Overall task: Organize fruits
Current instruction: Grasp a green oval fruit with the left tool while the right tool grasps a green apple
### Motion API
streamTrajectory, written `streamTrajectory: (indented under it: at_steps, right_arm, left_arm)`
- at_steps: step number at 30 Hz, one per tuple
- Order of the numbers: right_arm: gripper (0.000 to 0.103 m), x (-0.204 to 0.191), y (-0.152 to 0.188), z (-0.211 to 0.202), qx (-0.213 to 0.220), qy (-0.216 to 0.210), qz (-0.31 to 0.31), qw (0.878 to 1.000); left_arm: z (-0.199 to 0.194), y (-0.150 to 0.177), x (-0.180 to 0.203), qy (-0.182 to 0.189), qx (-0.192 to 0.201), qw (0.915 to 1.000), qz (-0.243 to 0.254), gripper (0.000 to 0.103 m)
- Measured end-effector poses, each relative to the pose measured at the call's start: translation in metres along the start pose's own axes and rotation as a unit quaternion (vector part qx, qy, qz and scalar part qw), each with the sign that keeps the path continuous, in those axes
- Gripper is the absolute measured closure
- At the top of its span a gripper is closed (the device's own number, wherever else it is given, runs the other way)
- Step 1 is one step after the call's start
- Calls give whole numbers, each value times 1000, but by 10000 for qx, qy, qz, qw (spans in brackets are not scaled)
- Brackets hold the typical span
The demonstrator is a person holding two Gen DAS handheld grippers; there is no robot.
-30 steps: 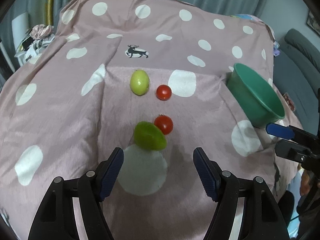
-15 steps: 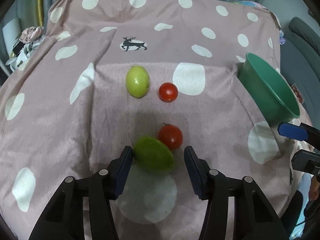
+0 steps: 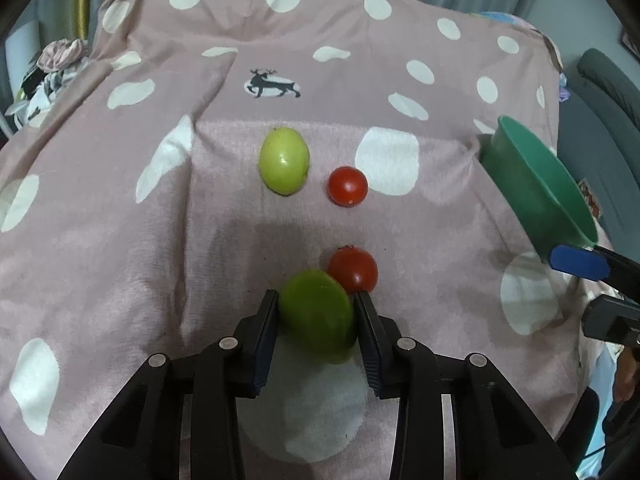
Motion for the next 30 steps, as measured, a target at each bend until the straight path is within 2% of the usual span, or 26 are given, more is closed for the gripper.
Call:
streamTrajectory:
  at_steps: [6,12,17,21,23,27,30]
  right_arm:
    - [32,-5,-17,17,-92,-131,-5,9999]
    - [33,-18,-46,51,-198,-261,-188,9993]
    - [40,-27,-68,87,-407,-242,-340,9983]
    - [41,-30,-85,115,-560,-74,-546,9969]
    - [46,-28,-91,131,-701,34,-579,9959]
    - [51,-24,-98,158,-992,403,-673,9920]
    - [54,-21,-102,170,-1083,511,-690,9904]
  left_arm:
    - [-22,7,-1,110,266,9996,-21,65]
    - [-34,21,-11,189,385,9987,-266,65]
    - [-39,27,-20,228,465,9978,-410,65]
    - [-40,29,-26,264,476,9974,-475,65]
    - [-38,30,-29,302,477,9971,-506,65]
    - [-37,30,-31,378,488,9968,-504,65]
    - [-36,29,-31,403,517,9967,-484,65]
Point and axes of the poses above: each gripper's, at about its wrist camera, not at the fingertips, and z roughly the way its jaws point, x to its right, y to its underside, the point moved 1 cm from there along z, roughly the way its jaws point, and after that the axes turned 1 degree about -z, right-handed, at the moved point
